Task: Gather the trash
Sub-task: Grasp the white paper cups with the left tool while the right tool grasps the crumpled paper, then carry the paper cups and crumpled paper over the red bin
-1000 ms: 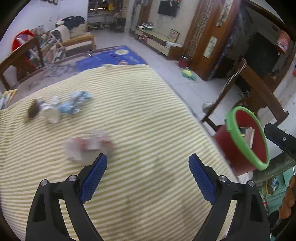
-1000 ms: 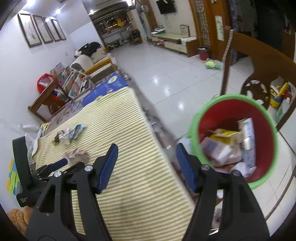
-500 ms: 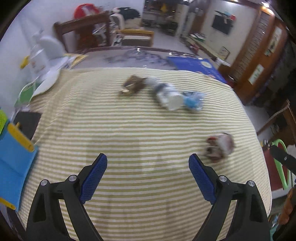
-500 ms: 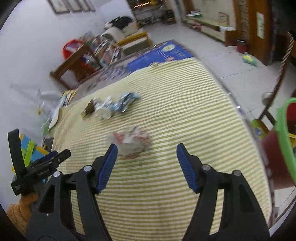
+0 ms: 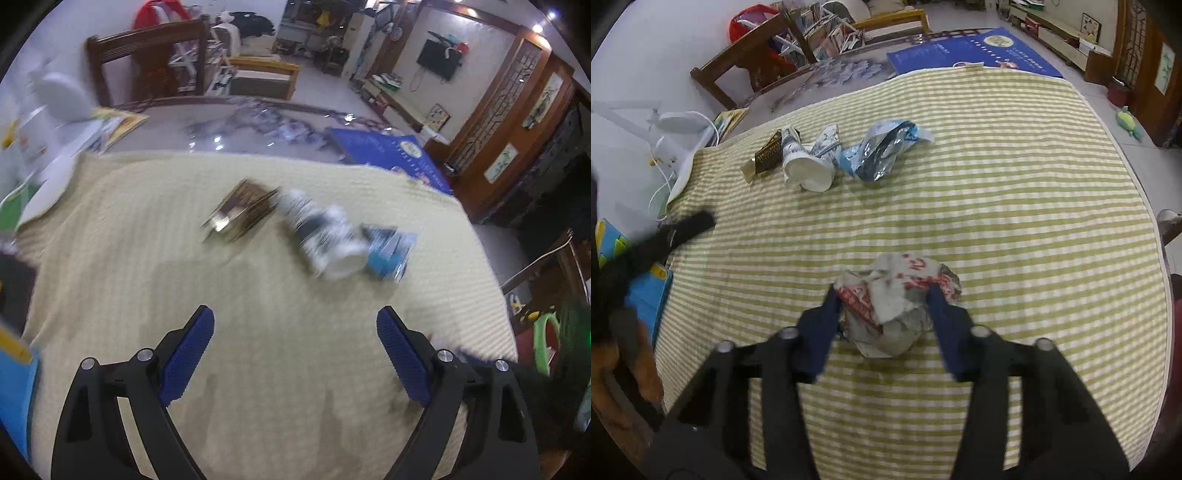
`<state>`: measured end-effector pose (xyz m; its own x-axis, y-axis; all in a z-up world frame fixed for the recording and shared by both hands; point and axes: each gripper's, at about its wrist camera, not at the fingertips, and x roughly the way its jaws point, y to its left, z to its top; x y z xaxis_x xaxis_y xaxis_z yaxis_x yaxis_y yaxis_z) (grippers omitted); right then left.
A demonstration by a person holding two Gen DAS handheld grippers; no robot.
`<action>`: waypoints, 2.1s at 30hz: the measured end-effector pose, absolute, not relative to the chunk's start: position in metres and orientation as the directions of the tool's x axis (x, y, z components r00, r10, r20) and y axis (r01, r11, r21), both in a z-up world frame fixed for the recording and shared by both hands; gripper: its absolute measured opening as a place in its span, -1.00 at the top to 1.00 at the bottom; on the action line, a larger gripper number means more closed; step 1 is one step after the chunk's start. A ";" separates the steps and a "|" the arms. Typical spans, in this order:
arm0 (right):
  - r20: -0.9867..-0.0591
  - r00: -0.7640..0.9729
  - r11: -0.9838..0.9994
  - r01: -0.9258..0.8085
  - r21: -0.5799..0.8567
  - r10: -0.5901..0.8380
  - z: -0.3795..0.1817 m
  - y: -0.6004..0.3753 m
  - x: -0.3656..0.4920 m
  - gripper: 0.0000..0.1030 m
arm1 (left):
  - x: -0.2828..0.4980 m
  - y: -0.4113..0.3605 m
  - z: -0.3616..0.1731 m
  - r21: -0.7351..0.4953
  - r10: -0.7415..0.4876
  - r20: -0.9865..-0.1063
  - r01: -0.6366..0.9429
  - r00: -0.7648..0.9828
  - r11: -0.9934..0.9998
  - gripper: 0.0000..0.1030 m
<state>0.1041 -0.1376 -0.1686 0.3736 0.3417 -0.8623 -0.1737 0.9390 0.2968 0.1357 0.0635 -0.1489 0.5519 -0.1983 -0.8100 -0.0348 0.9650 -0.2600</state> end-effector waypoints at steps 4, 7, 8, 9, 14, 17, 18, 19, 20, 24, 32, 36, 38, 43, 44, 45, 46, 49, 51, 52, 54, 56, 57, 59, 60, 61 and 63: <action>-0.839 0.413 0.935 -0.136 0.328 0.354 -0.156 -0.153 0.089 0.30 | 0.184 0.044 -0.158 -0.268 -0.222 -0.813 -0.006 0.537 0.964 -0.67; -0.827 0.438 0.932 -0.088 0.351 0.352 -0.151 -0.170 0.073 0.30 | 0.212 0.029 -0.171 -0.278 -0.237 -0.829 -0.004 0.506 0.961 -0.67; -0.826 0.445 0.934 -0.076 0.349 0.345 -0.149 -0.174 0.069 0.30 | 0.220 0.026 -0.175 -0.283 -0.244 -0.833 -0.003 0.496 0.959 -0.67; -0.826 0.454 0.937 -0.062 0.345 0.334 -0.148 -0.179 0.065 0.30 | 0.230 0.019 -0.181 -0.282 -0.246 -0.840 -0.001 0.484 0.959 -0.66; -0.822 0.489 0.946 -0.018 0.325 0.292 -0.138 -0.195 0.051 0.30 | 0.251 0.008 -0.196 -0.280 -0.236 -0.871 -0.040 0.431 0.959 0.31; -0.810 0.514 0.946 -0.013 0.323 0.283 -0.129 -0.201 0.043 0.30 | 0.244 0.017 -0.194 -0.305 -0.243 -0.865 -0.076 0.438 0.949 0.32; -0.808 0.518 0.947 -0.013 0.322 0.281 -0.128 -0.203 0.042 0.30 | 0.240 0.018 -0.193 -0.300 -0.237 -0.865 -0.077 0.442 0.951 0.32; -0.805 0.523 0.947 -0.010 0.322 0.280 -0.126 -0.204 0.040 0.30 | 0.232 0.020 -0.192 -0.296 -0.234 -0.865 -0.075 0.444 0.952 0.32; -0.802 0.528 0.945 -0.008 0.326 0.280 -0.125 -0.206 0.038 0.30 | 0.227 0.022 -0.192 -0.294 -0.233 -0.865 -0.073 0.444 0.953 0.32; -0.792 0.541 0.943 -0.009 0.332 0.284 -0.121 -0.208 0.033 0.30 | 0.188 0.032 -0.185 -0.282 -0.224 -0.864 -0.064 0.450 0.957 0.32; -0.765 0.572 0.942 -0.043 0.333 0.296 -0.107 -0.207 0.016 0.30 | 0.118 0.039 -0.166 -0.267 -0.233 -0.853 -0.007 0.467 0.964 0.32; -0.754 0.583 0.942 -0.067 0.328 0.304 -0.099 -0.204 0.010 0.30 | 0.092 0.034 -0.151 -0.259 -0.242 -0.834 0.035 0.495 0.965 0.32; -0.753 0.583 0.943 -0.076 0.325 0.307 -0.097 -0.203 0.007 0.30 | 0.083 0.030 -0.148 -0.251 -0.242 -0.833 0.051 0.497 0.967 0.32; -0.755 0.580 0.944 -0.077 0.322 0.305 -0.097 -0.205 0.000 0.30 | 0.066 0.021 -0.157 -0.239 -0.244 -0.851 0.071 0.465 0.968 0.32; -0.756 0.580 0.944 -0.075 0.321 0.303 -0.097 -0.206 -0.001 0.30 | 0.065 0.020 -0.159 -0.240 -0.244 -0.856 0.069 0.457 0.968 0.32; -0.756 0.580 0.944 -0.071 0.322 0.301 -0.097 -0.208 -0.002 0.30 | 0.063 0.019 -0.162 -0.244 -0.247 -0.860 0.065 0.446 0.968 0.32; -0.757 0.582 0.944 -0.066 0.322 0.299 -0.097 -0.209 -0.003 0.30 | 0.062 0.019 -0.165 -0.248 -0.250 -0.863 0.063 0.439 0.967 0.32; -0.759 0.581 0.945 -0.053 0.324 0.293 -0.099 -0.214 -0.005 0.30 | 0.059 0.014 -0.169 -0.238 -0.247 -0.871 0.075 0.425 0.968 0.31; -0.763 0.577 0.944 -0.044 0.327 0.291 -0.101 -0.216 -0.005 0.30 | 0.058 0.010 -0.171 -0.228 -0.242 -0.876 0.083 0.417 0.970 0.31; -0.765 0.575 0.944 -0.041 0.329 0.291 -0.103 -0.217 -0.005 0.30 | 0.057 0.008 -0.173 -0.225 -0.240 -0.879 0.086 0.413 0.971 0.30; -0.768 0.570 0.943 -0.039 0.330 0.293 -0.105 -0.216 -0.005 0.30 | 0.056 0.006 -0.177 -0.219 -0.237 -0.883 0.090 0.405 0.972 0.30; -0.769 0.568 0.943 -0.040 0.331 0.294 -0.106 -0.215 -0.004 0.30 | 0.056 0.004 -0.181 -0.215 -0.234 -0.890 0.091 0.390 0.972 0.20; -0.770 0.566 0.943 -0.041 0.331 0.295 -0.106 -0.214 -0.004 0.30 | 0.056 0.004 -0.183 -0.214 -0.232 -0.892 0.089 0.387 0.973 0.12; -0.771 0.563 0.943 -0.044 0.331 0.297 -0.107 -0.212 -0.002 0.29 | 0.054 0.005 -0.185 -0.215 -0.229 -0.893 0.081 0.386 0.973 -0.16; -0.772 0.562 0.943 -0.045 0.331 0.298 -0.108 -0.212 -0.002 0.29 | 0.052 0.005 -0.187 -0.219 -0.232 -0.894 0.079 0.383 0.973 -0.18; -0.773 0.559 0.942 -0.047 0.331 0.299 -0.108 -0.212 -0.001 0.30 | 0.051 0.005 -0.188 -0.222 -0.235 -0.896 0.079 0.377 0.972 -0.23; -0.776 0.554 0.943 -0.051 0.330 0.302 -0.110 -0.210 0.001 0.29 | 0.048 0.005 -0.191 -0.224 -0.237 -0.899 0.079 0.368 0.971 -0.27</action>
